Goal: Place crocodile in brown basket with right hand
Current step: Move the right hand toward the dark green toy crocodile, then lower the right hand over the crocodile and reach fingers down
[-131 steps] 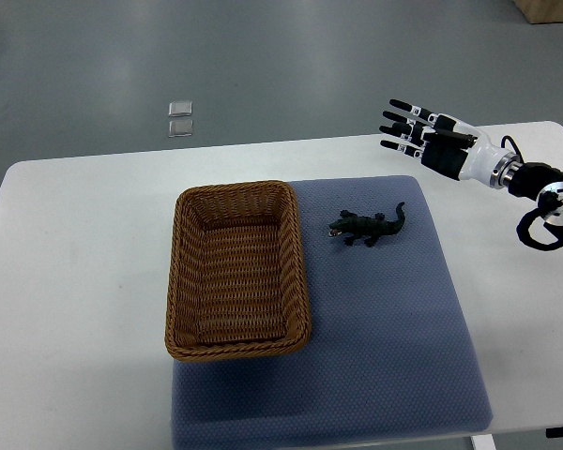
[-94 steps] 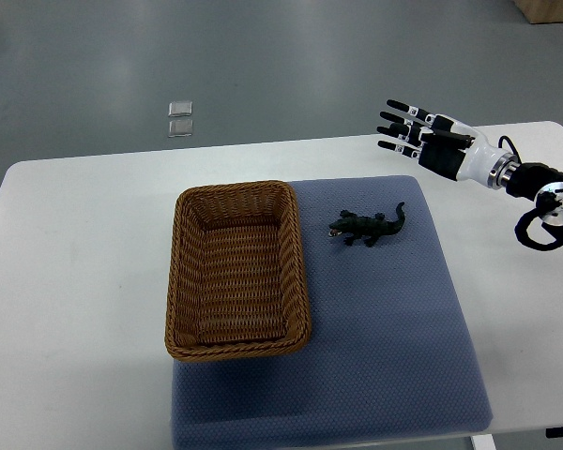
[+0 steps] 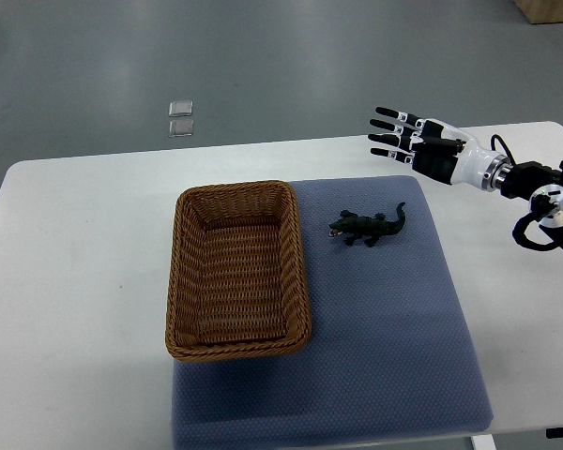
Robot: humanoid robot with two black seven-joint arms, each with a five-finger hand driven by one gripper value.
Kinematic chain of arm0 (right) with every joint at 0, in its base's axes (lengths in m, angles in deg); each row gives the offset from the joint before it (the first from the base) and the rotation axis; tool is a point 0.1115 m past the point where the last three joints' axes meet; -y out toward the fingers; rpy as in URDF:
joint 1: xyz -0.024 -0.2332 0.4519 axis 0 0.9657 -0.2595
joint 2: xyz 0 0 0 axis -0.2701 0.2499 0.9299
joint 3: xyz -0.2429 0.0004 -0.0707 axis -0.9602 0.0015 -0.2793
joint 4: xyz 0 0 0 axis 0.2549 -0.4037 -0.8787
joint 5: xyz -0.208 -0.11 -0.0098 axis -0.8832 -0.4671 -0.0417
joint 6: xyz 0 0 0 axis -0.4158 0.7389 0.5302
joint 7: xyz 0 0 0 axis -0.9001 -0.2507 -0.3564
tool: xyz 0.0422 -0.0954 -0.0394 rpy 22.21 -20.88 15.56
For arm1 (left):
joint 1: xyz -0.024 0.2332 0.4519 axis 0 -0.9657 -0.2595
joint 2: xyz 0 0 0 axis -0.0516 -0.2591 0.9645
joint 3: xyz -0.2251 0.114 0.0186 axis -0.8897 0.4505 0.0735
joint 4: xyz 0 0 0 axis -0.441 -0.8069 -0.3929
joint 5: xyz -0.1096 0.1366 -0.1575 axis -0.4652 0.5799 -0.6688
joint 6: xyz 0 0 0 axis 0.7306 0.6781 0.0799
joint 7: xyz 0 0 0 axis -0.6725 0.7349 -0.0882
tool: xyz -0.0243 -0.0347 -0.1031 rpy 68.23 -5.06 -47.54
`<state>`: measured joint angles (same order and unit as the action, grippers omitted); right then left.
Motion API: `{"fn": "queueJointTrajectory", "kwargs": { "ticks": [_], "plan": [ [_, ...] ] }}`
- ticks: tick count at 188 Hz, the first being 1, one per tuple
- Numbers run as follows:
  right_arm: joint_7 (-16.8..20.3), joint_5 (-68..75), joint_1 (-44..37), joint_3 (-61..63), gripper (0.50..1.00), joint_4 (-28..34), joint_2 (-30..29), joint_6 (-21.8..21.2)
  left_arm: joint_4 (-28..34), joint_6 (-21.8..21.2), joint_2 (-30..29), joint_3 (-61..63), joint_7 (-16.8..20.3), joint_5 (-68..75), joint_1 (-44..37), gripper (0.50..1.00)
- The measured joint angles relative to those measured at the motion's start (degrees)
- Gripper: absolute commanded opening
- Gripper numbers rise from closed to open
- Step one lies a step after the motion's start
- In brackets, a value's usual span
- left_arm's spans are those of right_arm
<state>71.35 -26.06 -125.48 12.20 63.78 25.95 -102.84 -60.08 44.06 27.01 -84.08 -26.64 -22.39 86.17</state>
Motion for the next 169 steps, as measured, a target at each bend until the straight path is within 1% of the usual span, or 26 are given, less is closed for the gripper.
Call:
{"fn": "queueJointTrajectory", "kwargs": {
  "ticks": [23,34,51,71,83,104,129,169],
  "plan": [
    [-1.81,-5.15,-1.4,-0.01,0.928,0.04,0.07,-0.1,0.21,0.0,0.0,-0.01,0.0,0.0,0.01,1.0],
    [-3.38,-10.07,-2.14,-0.02,0.93,0.08,0.06,-0.09,0.37,0.0,0.0,-0.01,0.0,0.0,0.01,1.0],
    [-7.77,-20.26,-2.97,-0.02,0.928,0.15,-0.02,0.54,0.43,0.0,0.0,-0.01,0.0,0.0,0.0,1.0],
    [-13.34,-32.28,-3.64,-0.02,0.928,0.28,-0.11,2.24,0.24,0.0,0.0,-0.01,0.0,0.0,0.01,1.0],
    [-16.71,-40.59,-4.2,-0.15,0.928,0.36,-0.11,4.25,0.18,0.0,0.0,-0.01,0.01,0.0,0.02,1.0],
    [-20.55,-53.28,-5.75,-0.41,0.928,0.53,-0.11,7.72,0.29,0.0,0.0,-0.01,0.01,0.0,0.0,1.0],
    [-23.03,-65.55,-7.71,-1.07,0.928,1.16,-0.11,9.2,0.4,0.0,0.0,-0.01,0.01,0.03,0.02,1.0],
    [-23.5,-79.4,-8.68,-2.34,0.93,4.93,-0.13,9.51,0.33,0.0,0.0,-0.01,0.01,0.03,0.0,1.0]
  ]
}}
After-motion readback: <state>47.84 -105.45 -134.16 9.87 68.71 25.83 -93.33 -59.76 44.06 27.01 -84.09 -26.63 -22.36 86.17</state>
